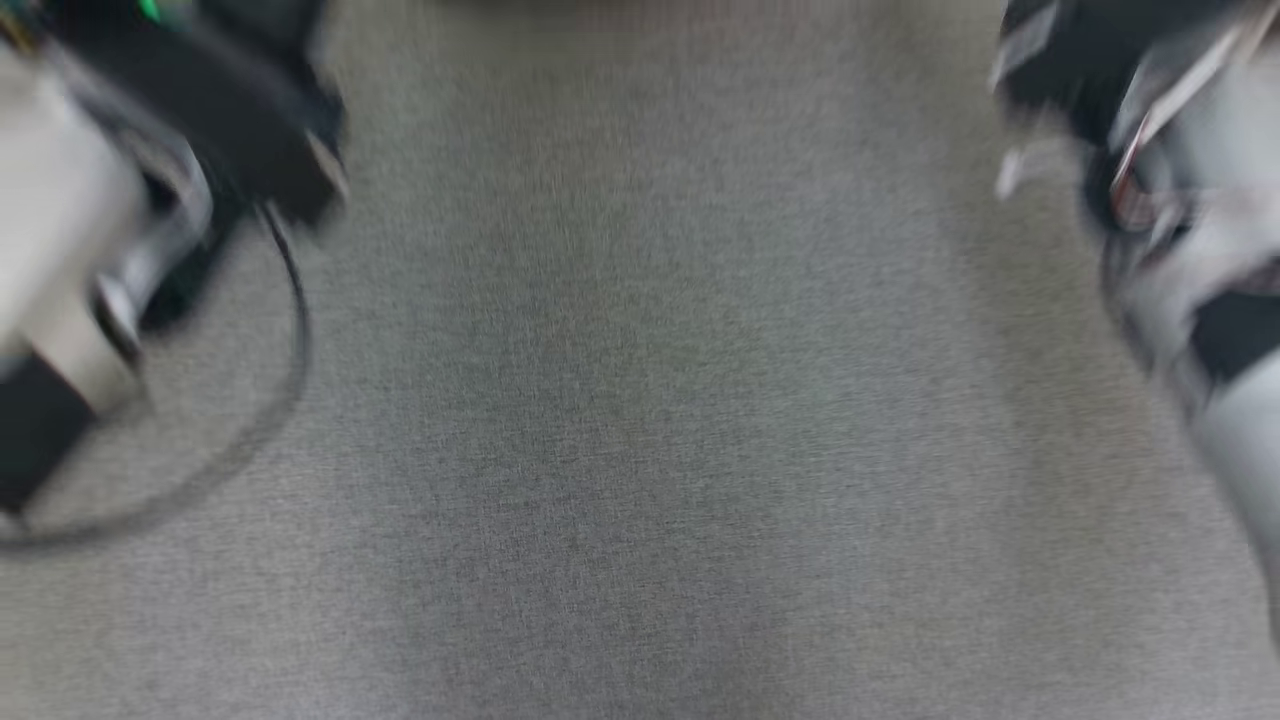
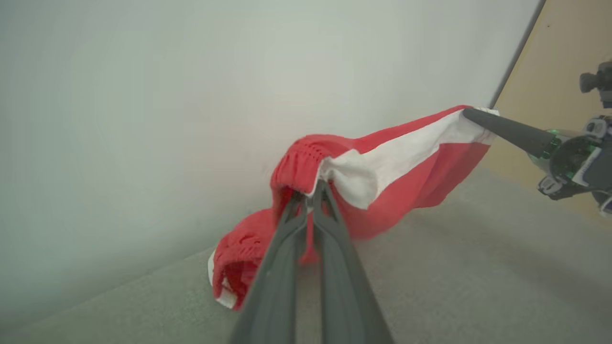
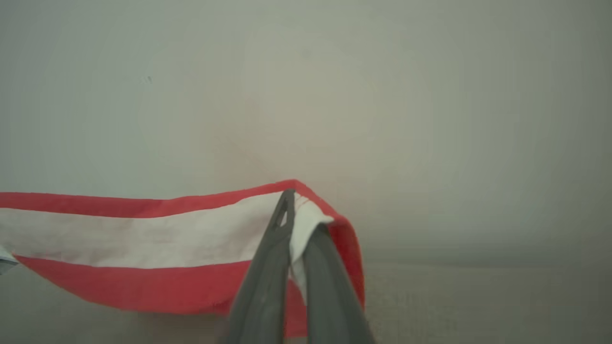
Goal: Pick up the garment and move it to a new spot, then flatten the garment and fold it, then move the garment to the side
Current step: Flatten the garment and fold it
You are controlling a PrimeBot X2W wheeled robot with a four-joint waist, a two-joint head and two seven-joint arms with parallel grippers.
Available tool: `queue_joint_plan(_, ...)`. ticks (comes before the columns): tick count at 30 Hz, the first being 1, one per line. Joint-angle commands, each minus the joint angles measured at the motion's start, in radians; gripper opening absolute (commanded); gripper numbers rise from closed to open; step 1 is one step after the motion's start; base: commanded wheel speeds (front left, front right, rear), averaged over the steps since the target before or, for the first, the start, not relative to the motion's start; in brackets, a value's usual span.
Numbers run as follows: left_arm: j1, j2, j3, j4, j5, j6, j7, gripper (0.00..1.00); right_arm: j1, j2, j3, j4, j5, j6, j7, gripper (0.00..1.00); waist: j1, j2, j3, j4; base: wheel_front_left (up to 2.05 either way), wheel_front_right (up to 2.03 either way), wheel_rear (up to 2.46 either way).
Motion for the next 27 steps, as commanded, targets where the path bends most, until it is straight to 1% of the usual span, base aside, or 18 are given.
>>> queue_joint_plan(1,0.049,0.004,0.011,-0.013,0.017,0.012,-0.002,0.00,0.031,-0.020,0.004,-0.017,0.000,-0.002,-0.007,0.00,0.0003,0.0000,-0.081,-0.010,0.00,0.00,0.00)
queue_joint_plan(4,0.211,-0.009,0.039,-0.074,0.066,0.032,-0.003,0.00,0.181,-0.043,0.013,-0.084,0.025,-0.002,-0.014,0.00,0.0003,0.0000,-0.127,-0.005,0.00,0.00,0.00)
queue_joint_plan(5,0.261,-0.010,0.040,-0.089,0.087,0.032,-0.003,0.00,0.226,-0.052,0.016,-0.104,0.027,-0.002,-0.016,0.00,0.0003,0.0000,-0.141,-0.004,0.00,0.00,0.00)
queue_joint_plan(6,0.317,-0.012,0.048,-0.100,0.101,0.041,-0.003,0.00,0.272,-0.060,0.013,-0.125,0.035,-0.002,-0.018,0.00,0.0003,0.0000,-0.154,-0.004,0.00,0.00,0.00)
queue_joint_plan(8,0.420,-0.026,0.044,-0.114,0.128,0.042,-0.003,0.00,0.364,-0.083,0.010,-0.159,0.032,-0.002,-0.019,0.00,0.0003,0.0000,-0.180,0.000,0.00,0.00,0.00)
queue_joint_plan(9,0.458,-0.033,0.060,-0.120,0.146,0.051,-0.003,0.00,0.411,-0.089,0.002,-0.174,0.035,-0.002,-0.020,0.00,0.0003,0.0000,-0.194,0.002,0.00,0.00,0.00)
queue_joint_plan(10,0.500,-0.044,0.071,-0.125,0.151,0.049,-0.003,0.00,0.457,-0.090,-0.005,-0.189,0.046,-0.002,-0.018,0.00,0.0003,0.0000,-0.207,0.004,0.00,0.00,0.00)
queue_joint_plan(13,0.628,-0.059,0.092,-0.126,0.190,0.046,-0.003,0.00,0.584,-0.111,-0.017,-0.231,0.027,-0.002,-0.008,0.00,0.0003,0.0000,-0.247,0.010,0.00,0.00,0.00)
queue_joint_plan(16,0.729,-0.073,0.111,-0.121,0.230,0.043,-0.003,0.00,0.701,-0.124,-0.046,-0.268,0.012,-0.002,-0.002,0.00,0.0003,0.0000,-0.283,0.016,0.00,0.00,0.00)
queue_joint_plan(22,0.890,-0.074,0.138,-0.109,0.294,0.033,-0.003,0.00,0.924,-0.136,-0.115,-0.345,-0.017,-0.002,0.036,0.00,0.0003,0.0000,-0.340,0.030,0.00,0.00,0.00)
queue_joint_plan(25,0.954,-0.070,0.150,-0.107,0.322,0.025,-0.003,0.00,1.032,-0.128,-0.149,-0.389,-0.032,-0.002,0.062,0.00,0.0003,0.0000,-0.368,0.037,0.00,0.00,0.00)
queue_joint_plan(27,0.986,-0.068,0.166,-0.112,0.341,0.026,-0.003,0.00,1.103,-0.112,-0.175,-0.423,-0.030,-0.002,0.080,0.00,0.0003,0.0000,-0.385,0.041,0.00,0.00,0.00)
